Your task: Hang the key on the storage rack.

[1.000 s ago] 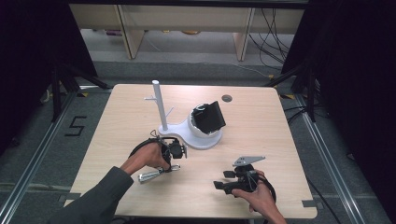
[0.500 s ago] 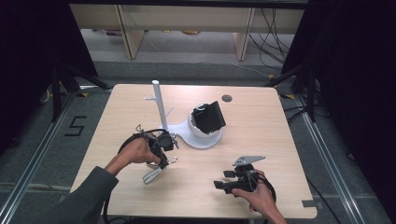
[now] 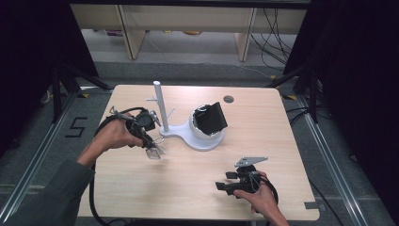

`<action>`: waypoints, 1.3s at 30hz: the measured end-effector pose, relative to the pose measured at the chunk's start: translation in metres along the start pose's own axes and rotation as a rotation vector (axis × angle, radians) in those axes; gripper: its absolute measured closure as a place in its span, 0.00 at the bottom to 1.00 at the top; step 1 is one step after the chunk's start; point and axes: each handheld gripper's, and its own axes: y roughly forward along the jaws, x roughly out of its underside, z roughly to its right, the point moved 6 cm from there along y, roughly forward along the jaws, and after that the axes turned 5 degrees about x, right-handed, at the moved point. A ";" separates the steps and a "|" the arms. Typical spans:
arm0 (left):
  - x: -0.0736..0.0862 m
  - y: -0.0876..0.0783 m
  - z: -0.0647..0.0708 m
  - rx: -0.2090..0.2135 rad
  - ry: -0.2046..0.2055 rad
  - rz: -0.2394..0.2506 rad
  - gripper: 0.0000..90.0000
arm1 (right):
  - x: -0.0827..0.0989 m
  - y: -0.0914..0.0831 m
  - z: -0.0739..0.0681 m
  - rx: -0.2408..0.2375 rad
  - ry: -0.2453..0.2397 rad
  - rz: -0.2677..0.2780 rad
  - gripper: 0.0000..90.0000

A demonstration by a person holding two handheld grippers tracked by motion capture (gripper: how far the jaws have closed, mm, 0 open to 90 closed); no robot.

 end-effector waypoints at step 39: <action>-0.012 -0.074 -0.080 -0.119 -0.221 0.088 0.84 | 0.000 0.000 -0.001 -0.008 -0.013 -0.007 0.38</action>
